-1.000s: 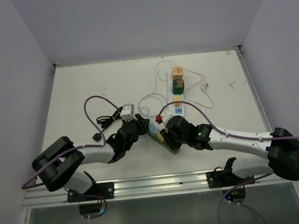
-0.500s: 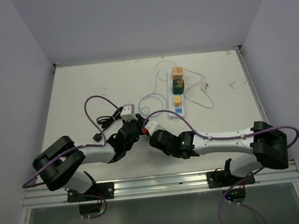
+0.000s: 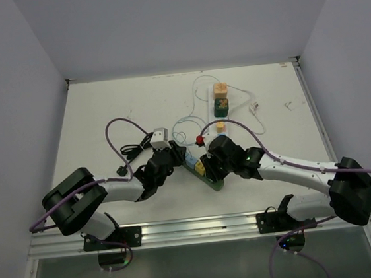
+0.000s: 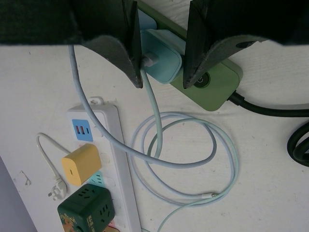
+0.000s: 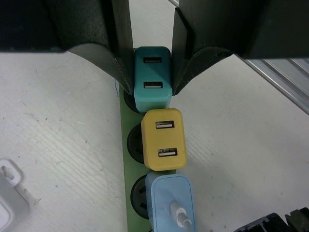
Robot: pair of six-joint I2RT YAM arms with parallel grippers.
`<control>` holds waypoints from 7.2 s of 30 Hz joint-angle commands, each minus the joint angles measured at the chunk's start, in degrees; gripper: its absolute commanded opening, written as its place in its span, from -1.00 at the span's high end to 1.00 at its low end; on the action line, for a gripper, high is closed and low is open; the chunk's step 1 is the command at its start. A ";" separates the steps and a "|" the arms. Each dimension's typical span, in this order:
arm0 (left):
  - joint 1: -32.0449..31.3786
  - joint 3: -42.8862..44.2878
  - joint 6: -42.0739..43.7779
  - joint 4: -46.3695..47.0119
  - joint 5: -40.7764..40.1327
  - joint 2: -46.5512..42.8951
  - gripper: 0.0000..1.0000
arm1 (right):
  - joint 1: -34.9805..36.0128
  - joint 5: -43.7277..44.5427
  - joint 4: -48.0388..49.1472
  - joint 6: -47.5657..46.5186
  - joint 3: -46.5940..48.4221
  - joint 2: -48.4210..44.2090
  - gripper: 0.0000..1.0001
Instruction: Pull the plug off the socket
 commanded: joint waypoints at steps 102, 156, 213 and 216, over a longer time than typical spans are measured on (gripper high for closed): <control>-1.31 7.97 6.96 -38.12 7.39 -8.47 -0.33 | -56.32 -17.37 14.63 18.59 -4.49 -2.48 -0.25; -1.31 11.39 7.49 -39.79 6.60 -4.78 -0.36 | 8.65 11.35 12.00 -5.86 4.73 9.55 -0.15; -1.31 5.24 2.31 -36.63 5.54 4.80 -0.12 | 13.14 21.92 14.72 -2.26 4.39 1.92 1.00; -1.31 4.98 1.87 -36.54 5.46 5.06 0.13 | 8.67 14.80 15.95 0.11 2.37 -0.89 1.00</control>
